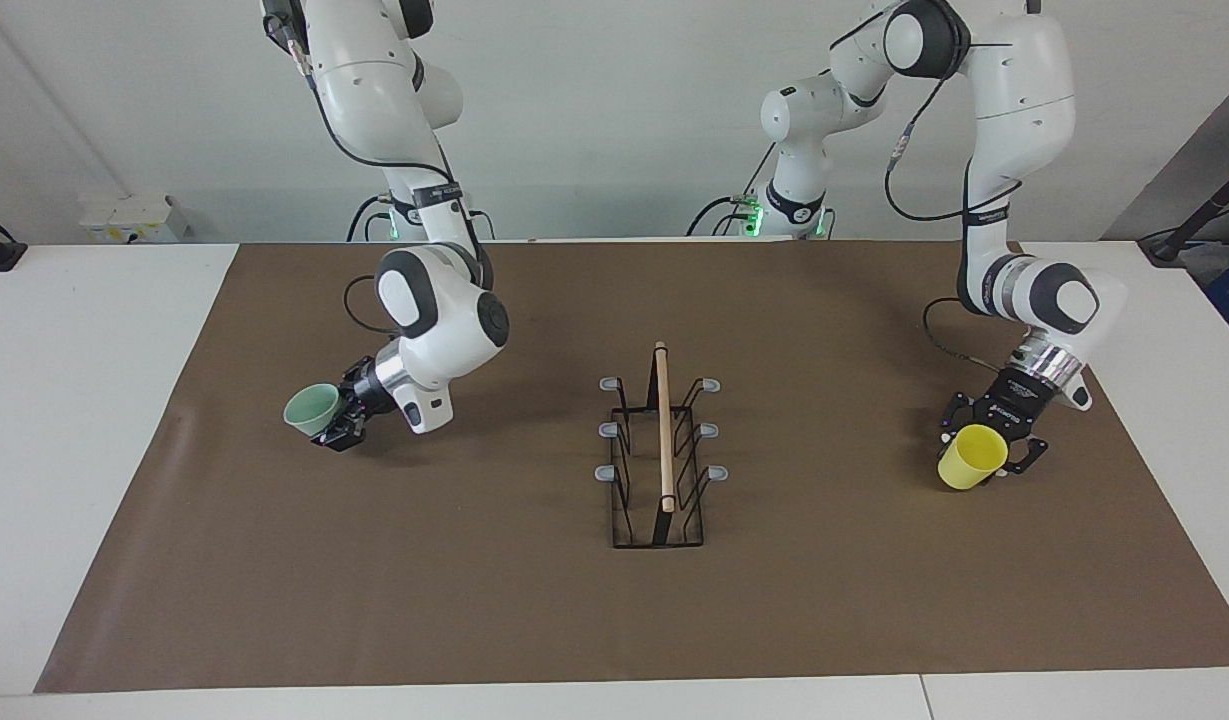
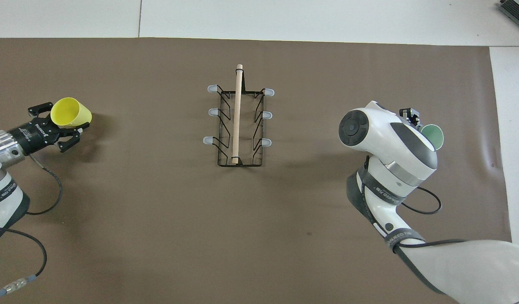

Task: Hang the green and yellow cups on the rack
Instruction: 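Lift the green cup with the right gripper while the left gripper lifts the yellow cup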

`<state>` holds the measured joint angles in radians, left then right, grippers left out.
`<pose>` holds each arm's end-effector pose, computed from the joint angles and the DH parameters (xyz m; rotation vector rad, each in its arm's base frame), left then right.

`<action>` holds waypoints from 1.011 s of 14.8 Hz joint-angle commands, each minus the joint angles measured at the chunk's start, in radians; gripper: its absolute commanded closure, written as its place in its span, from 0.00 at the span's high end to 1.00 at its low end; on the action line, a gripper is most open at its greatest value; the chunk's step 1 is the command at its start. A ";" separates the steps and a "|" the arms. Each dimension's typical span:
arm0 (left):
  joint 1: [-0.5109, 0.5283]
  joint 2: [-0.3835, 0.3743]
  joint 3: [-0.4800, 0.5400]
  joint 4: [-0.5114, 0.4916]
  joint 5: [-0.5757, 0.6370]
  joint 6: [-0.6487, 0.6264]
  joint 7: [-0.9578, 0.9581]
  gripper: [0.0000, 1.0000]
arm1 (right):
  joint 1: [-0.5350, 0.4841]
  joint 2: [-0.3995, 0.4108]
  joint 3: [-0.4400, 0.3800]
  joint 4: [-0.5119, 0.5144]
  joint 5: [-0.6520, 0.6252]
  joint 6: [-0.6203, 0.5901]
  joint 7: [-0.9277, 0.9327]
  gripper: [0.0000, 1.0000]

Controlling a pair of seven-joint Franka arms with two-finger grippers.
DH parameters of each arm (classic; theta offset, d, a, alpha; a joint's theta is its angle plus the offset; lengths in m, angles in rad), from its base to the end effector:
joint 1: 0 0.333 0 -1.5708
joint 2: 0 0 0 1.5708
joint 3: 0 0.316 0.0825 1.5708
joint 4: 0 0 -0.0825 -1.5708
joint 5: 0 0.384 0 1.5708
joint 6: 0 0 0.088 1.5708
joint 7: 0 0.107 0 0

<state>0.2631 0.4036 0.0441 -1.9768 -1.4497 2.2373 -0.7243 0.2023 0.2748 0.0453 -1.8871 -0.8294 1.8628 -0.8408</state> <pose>0.5957 0.1569 0.2694 1.0678 1.8632 -0.3675 0.5925 0.0897 0.3613 1.8210 1.6354 -0.6211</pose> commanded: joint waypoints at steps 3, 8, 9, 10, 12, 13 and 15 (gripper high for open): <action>-0.033 -0.066 0.022 0.044 0.041 0.067 0.017 0.00 | -0.023 -0.031 0.008 0.111 0.289 0.007 -0.098 0.00; -0.126 -0.156 0.025 0.062 0.239 0.158 -0.011 0.00 | -0.090 -0.045 0.008 0.146 0.625 0.065 -0.141 0.00; -0.140 -0.173 0.025 0.061 0.296 0.177 -0.014 0.00 | -0.104 -0.055 0.008 0.148 0.710 0.067 -0.153 0.00; -0.160 -0.198 0.023 0.061 0.352 0.176 -0.032 0.00 | -0.112 -0.072 0.008 0.148 0.783 0.084 -0.175 0.00; -0.198 -0.247 0.023 0.053 0.458 0.177 -0.082 0.00 | -0.116 -0.100 0.008 0.148 0.901 0.096 -0.189 0.00; -0.217 -0.270 0.023 0.047 0.512 0.176 -0.099 0.00 | -0.115 -0.115 0.007 0.145 0.980 0.116 -0.189 0.00; -0.255 -0.301 0.025 0.047 0.573 0.176 -0.116 0.00 | -0.113 -0.146 0.007 0.138 1.129 0.131 -0.189 0.00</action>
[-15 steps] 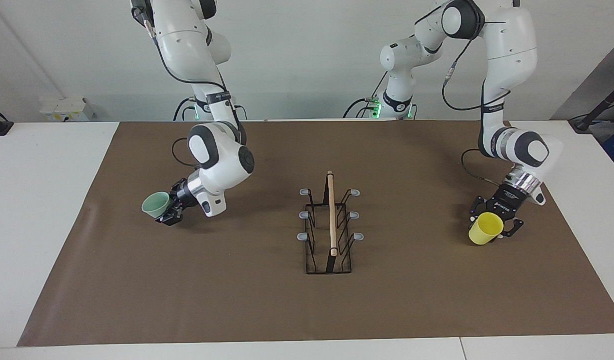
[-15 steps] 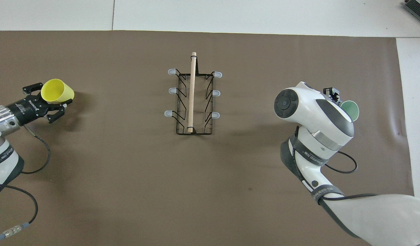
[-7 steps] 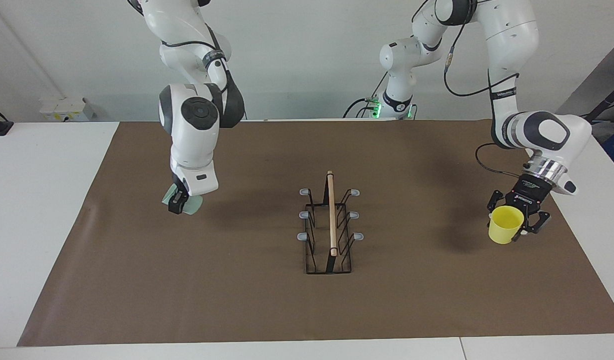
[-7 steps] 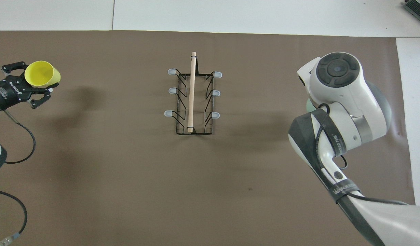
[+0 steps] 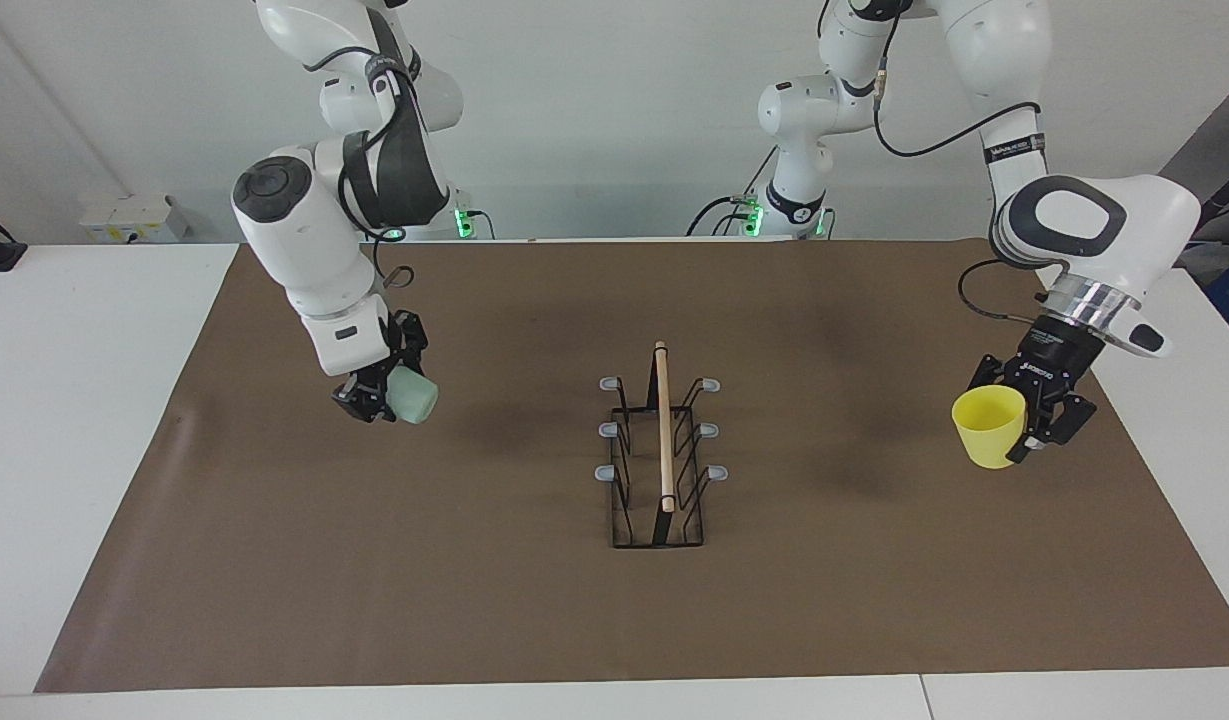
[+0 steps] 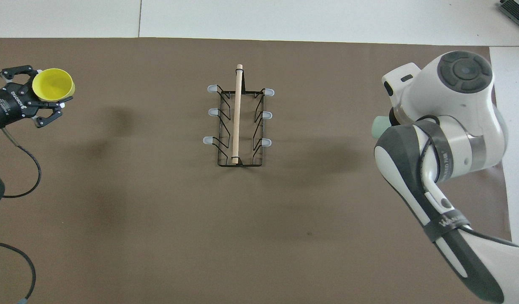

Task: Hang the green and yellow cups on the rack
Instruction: 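Lift the green cup with the right gripper while the left gripper lifts the yellow cup, then carry both cups toward the rack pegs with both grippers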

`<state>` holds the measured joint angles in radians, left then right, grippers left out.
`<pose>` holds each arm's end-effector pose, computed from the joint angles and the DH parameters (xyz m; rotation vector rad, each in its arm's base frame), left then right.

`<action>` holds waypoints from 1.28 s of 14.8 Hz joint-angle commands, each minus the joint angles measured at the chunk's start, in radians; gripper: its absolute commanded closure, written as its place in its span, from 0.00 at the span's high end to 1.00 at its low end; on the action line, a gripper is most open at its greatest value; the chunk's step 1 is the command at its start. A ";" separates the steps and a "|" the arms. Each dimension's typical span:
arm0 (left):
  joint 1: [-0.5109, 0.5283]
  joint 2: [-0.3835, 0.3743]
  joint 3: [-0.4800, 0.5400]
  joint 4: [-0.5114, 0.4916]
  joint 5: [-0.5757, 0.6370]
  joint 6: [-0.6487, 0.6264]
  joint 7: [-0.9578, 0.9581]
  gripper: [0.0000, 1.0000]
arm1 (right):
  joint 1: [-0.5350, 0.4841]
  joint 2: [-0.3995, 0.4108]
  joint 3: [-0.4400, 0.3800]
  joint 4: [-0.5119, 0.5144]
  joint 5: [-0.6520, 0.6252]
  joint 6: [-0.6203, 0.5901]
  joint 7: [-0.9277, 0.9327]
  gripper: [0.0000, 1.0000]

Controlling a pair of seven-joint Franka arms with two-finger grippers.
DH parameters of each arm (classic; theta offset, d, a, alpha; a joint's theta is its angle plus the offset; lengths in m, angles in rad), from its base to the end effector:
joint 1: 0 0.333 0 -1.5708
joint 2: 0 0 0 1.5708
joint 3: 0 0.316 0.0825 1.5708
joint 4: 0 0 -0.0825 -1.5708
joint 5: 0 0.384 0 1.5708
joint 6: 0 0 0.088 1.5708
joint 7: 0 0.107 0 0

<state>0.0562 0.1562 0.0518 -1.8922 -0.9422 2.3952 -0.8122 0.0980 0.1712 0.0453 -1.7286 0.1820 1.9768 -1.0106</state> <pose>0.6274 0.0600 0.4614 1.6937 1.6172 0.0560 0.6137 0.0986 0.4856 -2.5717 -1.5544 -0.2174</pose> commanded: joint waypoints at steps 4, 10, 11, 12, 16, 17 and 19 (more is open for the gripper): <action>-0.137 -0.113 0.017 -0.038 0.319 0.021 -0.068 0.00 | -0.009 -0.084 0.007 -0.040 0.373 0.045 -0.066 0.00; -0.317 -0.168 0.016 -0.054 0.779 0.022 -0.311 0.00 | 0.011 -0.168 0.008 -0.228 0.803 0.233 -0.305 0.00; -0.355 -0.170 0.014 -0.056 0.890 0.024 -0.394 0.00 | 0.031 -0.189 0.008 -0.274 0.898 0.281 -0.368 0.00; -0.390 -0.170 0.014 -0.059 0.986 0.032 -0.468 0.00 | 0.046 -0.209 0.007 -0.317 0.994 0.312 -0.425 0.00; -0.498 -0.205 0.011 -0.128 1.276 0.051 -0.642 0.00 | 0.068 -0.259 0.007 -0.423 1.285 0.349 -0.636 0.00; -0.516 -0.216 0.011 -0.149 1.368 0.052 -0.671 0.00 | 0.069 -0.263 0.008 -0.445 1.336 0.349 -0.682 0.00; -0.553 -0.234 0.008 -0.180 1.562 0.050 -0.752 0.00 | 0.100 -0.263 0.008 -0.488 1.474 0.350 -0.808 0.00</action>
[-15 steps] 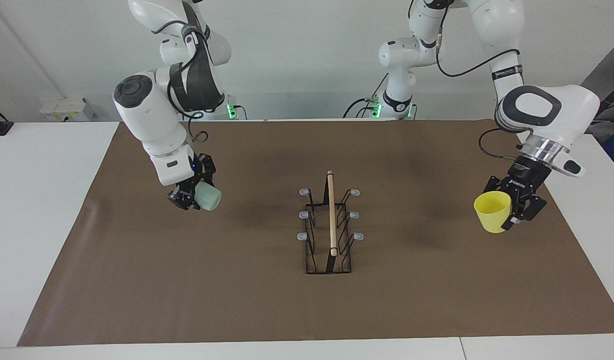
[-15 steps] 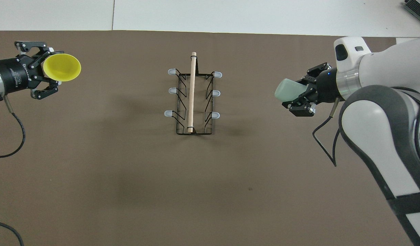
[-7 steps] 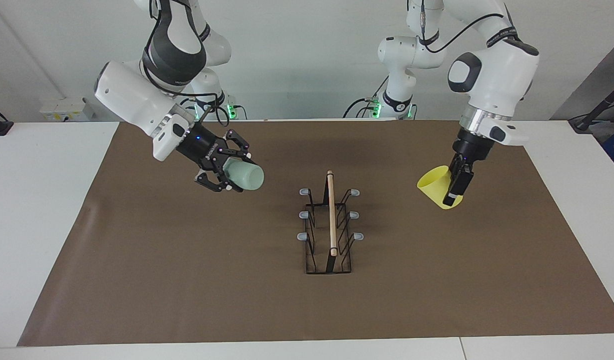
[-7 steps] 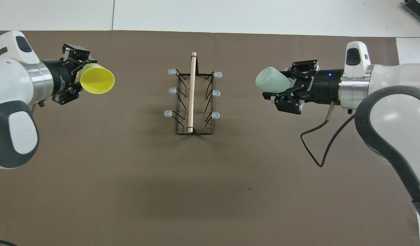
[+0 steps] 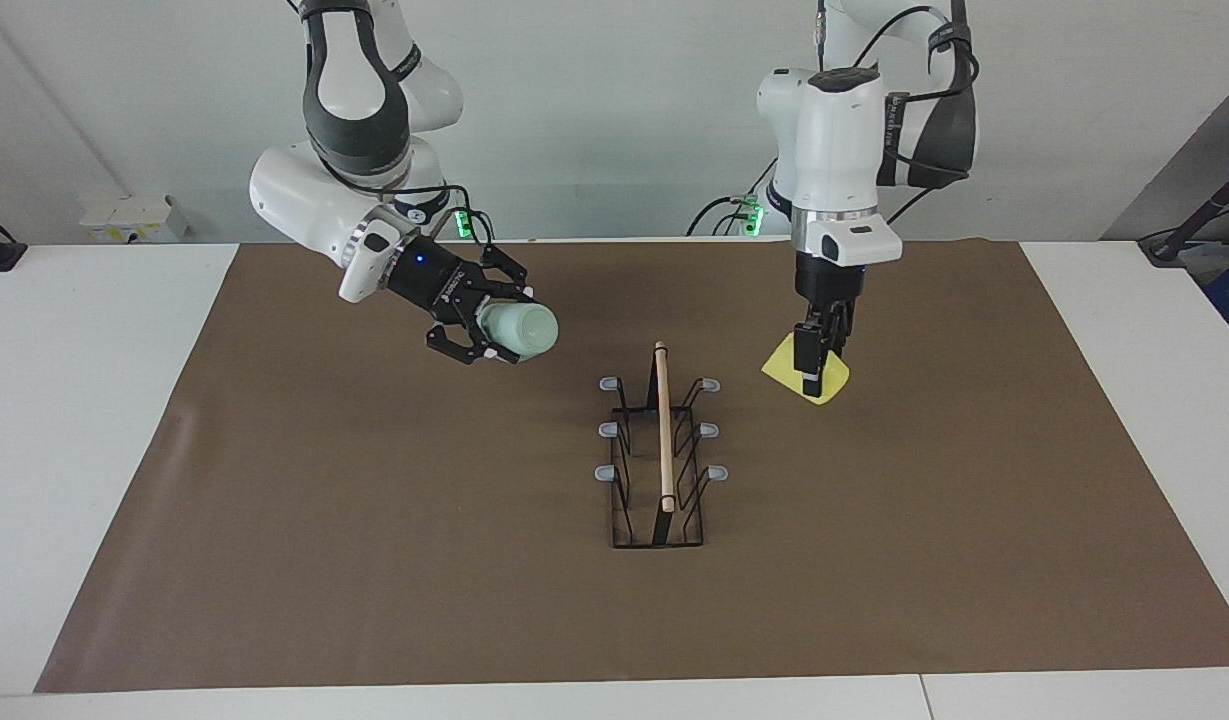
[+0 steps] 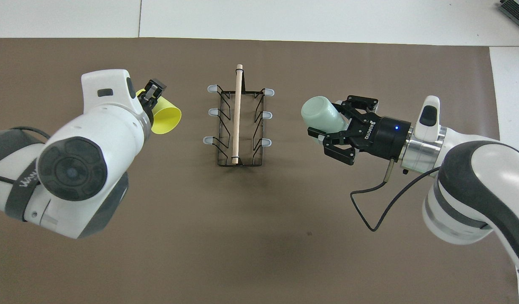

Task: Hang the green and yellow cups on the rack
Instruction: 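Carry both cups toward the rack pegs with both grippers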

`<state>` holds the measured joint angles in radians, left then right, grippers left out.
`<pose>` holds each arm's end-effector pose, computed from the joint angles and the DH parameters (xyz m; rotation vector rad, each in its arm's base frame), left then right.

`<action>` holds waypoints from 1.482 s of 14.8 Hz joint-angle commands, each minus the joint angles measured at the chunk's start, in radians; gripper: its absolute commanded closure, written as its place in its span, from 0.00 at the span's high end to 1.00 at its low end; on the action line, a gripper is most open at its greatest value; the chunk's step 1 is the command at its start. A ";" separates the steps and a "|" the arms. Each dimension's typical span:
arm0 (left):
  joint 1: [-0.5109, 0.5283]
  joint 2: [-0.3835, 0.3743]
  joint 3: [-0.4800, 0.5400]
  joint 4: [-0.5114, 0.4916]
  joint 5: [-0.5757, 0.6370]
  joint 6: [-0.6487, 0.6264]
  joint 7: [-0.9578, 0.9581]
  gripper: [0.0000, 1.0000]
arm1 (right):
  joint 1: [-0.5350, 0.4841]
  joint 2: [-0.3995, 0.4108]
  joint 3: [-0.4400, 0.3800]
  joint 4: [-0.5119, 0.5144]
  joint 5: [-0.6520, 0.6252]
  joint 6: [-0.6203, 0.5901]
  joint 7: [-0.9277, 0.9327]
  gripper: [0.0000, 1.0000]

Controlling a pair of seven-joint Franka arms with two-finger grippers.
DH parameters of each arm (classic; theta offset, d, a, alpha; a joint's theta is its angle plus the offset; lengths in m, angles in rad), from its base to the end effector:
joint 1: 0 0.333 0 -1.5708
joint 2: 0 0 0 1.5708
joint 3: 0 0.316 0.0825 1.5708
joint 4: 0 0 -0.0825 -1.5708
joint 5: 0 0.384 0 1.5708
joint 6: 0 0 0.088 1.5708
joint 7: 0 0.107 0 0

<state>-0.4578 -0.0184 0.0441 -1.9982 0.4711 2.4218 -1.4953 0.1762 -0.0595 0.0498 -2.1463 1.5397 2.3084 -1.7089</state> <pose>0.5386 -0.2342 0.5148 2.6680 1.1185 0.8353 0.5385 0.1447 0.4674 -1.9107 -0.9191 -1.1312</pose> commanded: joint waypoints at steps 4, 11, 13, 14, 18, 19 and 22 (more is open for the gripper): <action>-0.134 -0.060 0.014 -0.094 0.485 -0.056 -0.316 0.00 | 0.077 -0.020 0.004 -0.124 0.416 0.037 -0.339 0.00; -0.287 -0.041 0.014 -0.145 0.794 -0.265 -0.581 0.00 | 0.154 0.082 0.004 -0.103 0.729 0.016 -0.580 0.00; -0.317 -0.040 0.013 -0.160 0.856 -0.320 -0.689 0.00 | 0.154 0.107 0.004 -0.075 0.732 0.016 -0.595 0.00; -0.321 -0.032 0.013 -0.162 0.895 -0.331 -0.735 0.00 | 0.155 0.112 0.004 -0.066 0.734 0.020 -0.597 0.00; -0.321 0.021 0.013 -0.134 0.975 -0.362 -0.813 0.00 | 0.175 0.148 0.004 -0.050 0.790 0.014 -0.673 0.00; -0.321 0.037 0.013 -0.132 1.000 -0.363 -0.850 0.00 | 0.184 0.153 0.004 -0.044 0.798 0.016 -0.675 0.00; -0.334 0.113 0.011 -0.087 1.058 -0.417 -0.963 0.00 | 0.190 0.170 0.004 -0.023 0.798 0.022 -0.676 0.00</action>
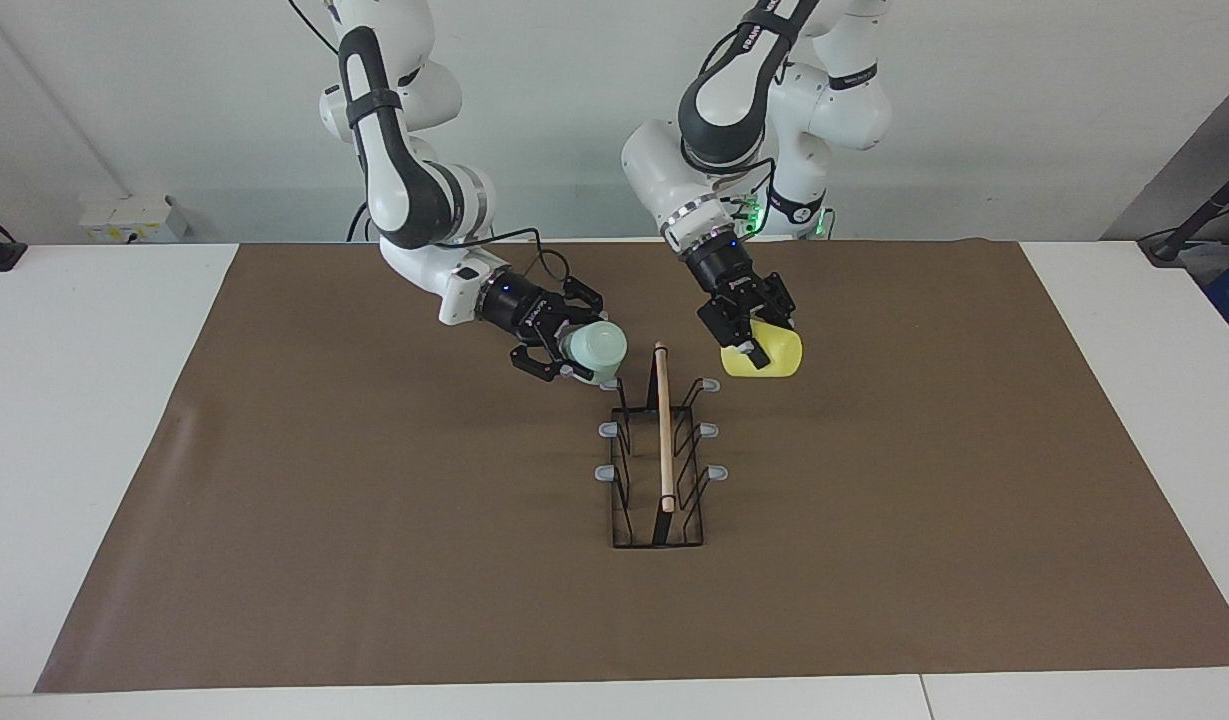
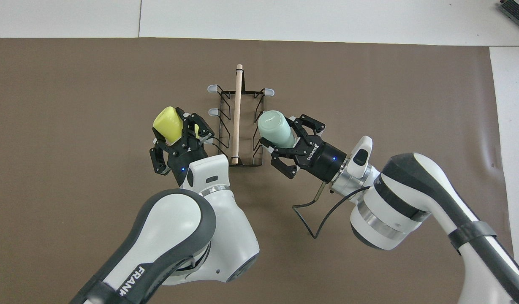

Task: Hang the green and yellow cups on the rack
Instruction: 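Carry both cups toward the rack pegs with both grippers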

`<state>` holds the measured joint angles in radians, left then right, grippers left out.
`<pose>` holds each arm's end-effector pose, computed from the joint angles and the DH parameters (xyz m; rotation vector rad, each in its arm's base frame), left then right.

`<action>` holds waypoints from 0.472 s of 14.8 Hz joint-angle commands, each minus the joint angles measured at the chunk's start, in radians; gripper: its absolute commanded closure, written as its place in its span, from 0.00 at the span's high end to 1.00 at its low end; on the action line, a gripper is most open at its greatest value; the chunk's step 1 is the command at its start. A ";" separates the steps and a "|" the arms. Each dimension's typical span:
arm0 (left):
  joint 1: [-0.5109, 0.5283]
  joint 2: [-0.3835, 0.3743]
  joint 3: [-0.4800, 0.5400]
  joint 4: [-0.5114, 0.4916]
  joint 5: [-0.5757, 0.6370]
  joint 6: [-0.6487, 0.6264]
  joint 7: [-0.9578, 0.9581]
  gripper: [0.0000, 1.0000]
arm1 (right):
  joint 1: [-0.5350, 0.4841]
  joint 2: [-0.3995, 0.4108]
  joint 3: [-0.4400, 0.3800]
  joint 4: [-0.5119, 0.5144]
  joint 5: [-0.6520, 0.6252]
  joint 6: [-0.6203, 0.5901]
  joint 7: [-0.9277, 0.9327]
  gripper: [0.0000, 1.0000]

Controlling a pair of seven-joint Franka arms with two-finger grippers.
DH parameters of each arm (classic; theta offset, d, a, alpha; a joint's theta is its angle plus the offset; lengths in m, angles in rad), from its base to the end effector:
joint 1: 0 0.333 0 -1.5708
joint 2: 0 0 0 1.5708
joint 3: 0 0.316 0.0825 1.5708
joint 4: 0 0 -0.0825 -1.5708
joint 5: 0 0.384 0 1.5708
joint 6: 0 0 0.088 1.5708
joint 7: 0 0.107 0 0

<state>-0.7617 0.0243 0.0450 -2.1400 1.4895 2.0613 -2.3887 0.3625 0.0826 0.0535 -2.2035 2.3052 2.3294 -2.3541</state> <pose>0.4556 -0.3271 0.4254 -2.2906 -0.9454 -1.7687 0.5105 0.2391 0.3702 -1.7341 -0.7263 -1.4391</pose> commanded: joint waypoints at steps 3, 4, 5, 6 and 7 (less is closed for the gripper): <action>-0.060 0.163 0.012 0.098 0.041 -0.108 -0.084 0.00 | 0.013 0.042 0.002 0.045 0.028 0.025 -0.034 0.00; -0.082 0.177 0.012 0.098 0.041 -0.118 -0.095 0.00 | 0.027 0.043 0.002 0.045 0.028 0.033 -0.034 0.00; -0.085 0.178 0.012 0.098 0.041 -0.125 -0.105 0.00 | 0.035 0.046 0.002 0.048 0.028 0.053 -0.034 0.00; -0.090 0.180 0.012 0.097 0.043 -0.136 -0.109 0.00 | 0.038 0.049 0.002 0.053 0.023 0.062 -0.033 0.00; -0.102 0.184 0.012 0.094 0.043 -0.145 -0.109 0.00 | 0.035 0.051 0.002 0.054 0.019 0.064 -0.033 0.00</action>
<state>-0.8319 0.1966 0.0428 -2.0600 1.5126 1.9535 -2.4840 0.3916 0.1176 0.0537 -2.1727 2.3052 2.3666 -2.3578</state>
